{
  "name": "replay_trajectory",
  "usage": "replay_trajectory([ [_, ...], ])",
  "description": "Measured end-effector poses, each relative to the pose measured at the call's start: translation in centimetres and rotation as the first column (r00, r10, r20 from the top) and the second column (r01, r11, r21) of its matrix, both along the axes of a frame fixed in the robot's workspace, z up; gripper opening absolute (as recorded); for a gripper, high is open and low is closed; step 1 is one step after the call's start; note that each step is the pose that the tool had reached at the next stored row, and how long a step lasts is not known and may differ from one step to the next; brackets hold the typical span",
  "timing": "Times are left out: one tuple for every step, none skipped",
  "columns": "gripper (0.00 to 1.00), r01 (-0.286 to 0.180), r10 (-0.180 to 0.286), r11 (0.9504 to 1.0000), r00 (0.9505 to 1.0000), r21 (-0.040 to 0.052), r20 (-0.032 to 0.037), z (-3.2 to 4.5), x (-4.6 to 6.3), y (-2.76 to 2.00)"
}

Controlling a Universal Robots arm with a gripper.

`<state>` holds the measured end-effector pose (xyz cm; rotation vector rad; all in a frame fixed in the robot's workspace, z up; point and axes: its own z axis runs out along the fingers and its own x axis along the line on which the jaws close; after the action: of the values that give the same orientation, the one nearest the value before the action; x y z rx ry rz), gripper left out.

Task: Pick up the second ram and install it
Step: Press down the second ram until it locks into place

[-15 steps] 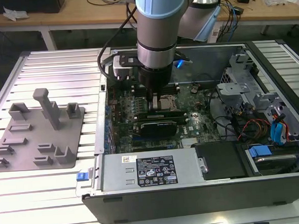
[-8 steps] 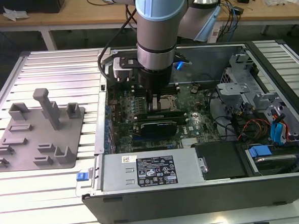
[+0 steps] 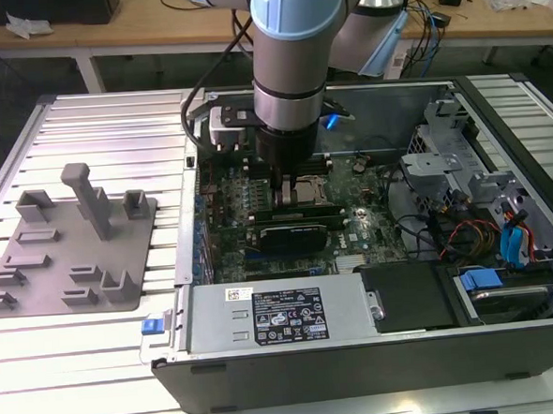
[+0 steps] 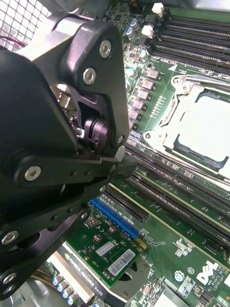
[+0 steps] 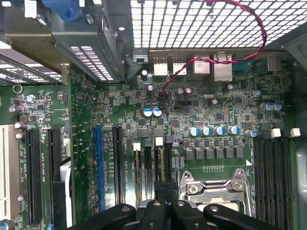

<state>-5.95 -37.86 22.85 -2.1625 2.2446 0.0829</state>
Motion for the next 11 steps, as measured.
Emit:
replay_trajectory([
  [0.08, 0.000, 0.000, 1.0000, 1.0000, -0.0003, 0.0000, 0.00, 0.0, 0.00],
  [0.08, 0.000, 0.000, 1.0000, 1.0000, -0.0004, -0.0001, 0.00, 0.0, 0.00],
  [0.08, 0.000, 0.000, 1.0000, 1.0000, 0.0005, 0.0004, 0.09, 0.0, 0.01],
  [0.08, 0.000, 0.000, 1.0000, 1.0000, 0.0001, 0.0001, 0.57, 0.0, 0.01],
  [0.08, 0.000, 0.000, 1.0000, 1.0000, 0.0000, 0.0001, 1.18, 0.0, 0.00],
  [0.08, 0.000, 0.000, 1.0000, 1.0000, -0.0003, -0.0001, 1.72, 0.0, 0.00],
  [0.08, 0.000, 0.000, 1.0000, 1.0000, -0.0001, 0.0000, 2.29, 0.0, 0.00],
  [0.08, 0.000, 0.000, 1.0000, 1.0000, -0.0002, -0.0001, 2.55, 0.0, 0.00],
  [0.08, 0.000, 0.000, 1.0000, 1.0000, 0.0000, 0.0001, 2.55, 0.0, 0.00],
  [0.08, 0.000, 0.000, 1.0000, 1.0000, -0.0001, 0.0000, 2.57, 0.0, 0.00],
  [0.08, 0.000, 0.000, 1.0000, 1.0000, -0.0001, -0.0001, 2.57, 0.0, 0.00],
])
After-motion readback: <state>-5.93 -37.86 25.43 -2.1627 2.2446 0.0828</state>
